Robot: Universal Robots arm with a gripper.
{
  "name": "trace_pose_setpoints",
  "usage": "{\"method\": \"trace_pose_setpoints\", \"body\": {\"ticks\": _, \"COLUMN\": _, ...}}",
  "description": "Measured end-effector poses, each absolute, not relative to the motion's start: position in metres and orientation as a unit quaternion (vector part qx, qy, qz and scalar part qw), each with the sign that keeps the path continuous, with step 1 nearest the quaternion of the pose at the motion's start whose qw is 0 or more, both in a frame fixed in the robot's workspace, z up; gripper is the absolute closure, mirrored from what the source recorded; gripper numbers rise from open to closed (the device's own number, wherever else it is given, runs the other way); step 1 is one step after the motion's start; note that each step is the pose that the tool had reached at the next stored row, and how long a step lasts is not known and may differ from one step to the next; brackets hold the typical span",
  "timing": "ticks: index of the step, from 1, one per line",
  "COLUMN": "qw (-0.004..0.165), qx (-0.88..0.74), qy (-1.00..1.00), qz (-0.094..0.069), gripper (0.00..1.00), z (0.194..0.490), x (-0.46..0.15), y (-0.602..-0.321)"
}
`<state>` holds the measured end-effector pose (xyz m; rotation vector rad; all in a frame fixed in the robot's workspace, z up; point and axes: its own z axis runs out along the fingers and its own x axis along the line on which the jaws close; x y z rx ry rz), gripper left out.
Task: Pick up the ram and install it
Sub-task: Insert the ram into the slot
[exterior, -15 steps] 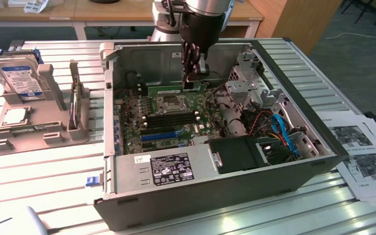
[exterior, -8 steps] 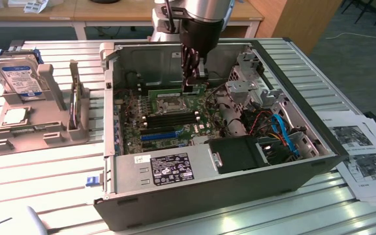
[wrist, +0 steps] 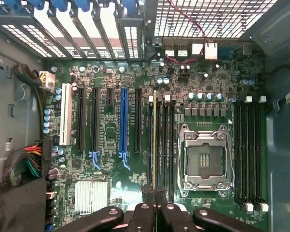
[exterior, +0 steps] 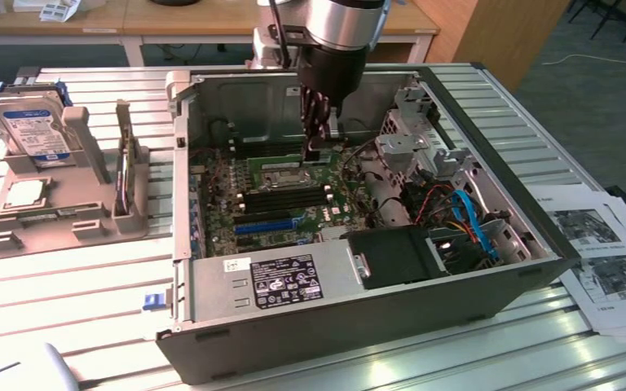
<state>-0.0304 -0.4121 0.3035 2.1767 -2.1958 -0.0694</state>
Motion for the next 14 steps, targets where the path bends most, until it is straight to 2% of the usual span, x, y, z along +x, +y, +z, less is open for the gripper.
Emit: {"method": "trace_pose_setpoints", "body": {"ticks": 14, "qw": 0.025, "qx": 0.704, "qy": -0.71, "qz": -0.022, "gripper": 0.88, "z": 0.278, "x": -0.031, "y": -0.412}}
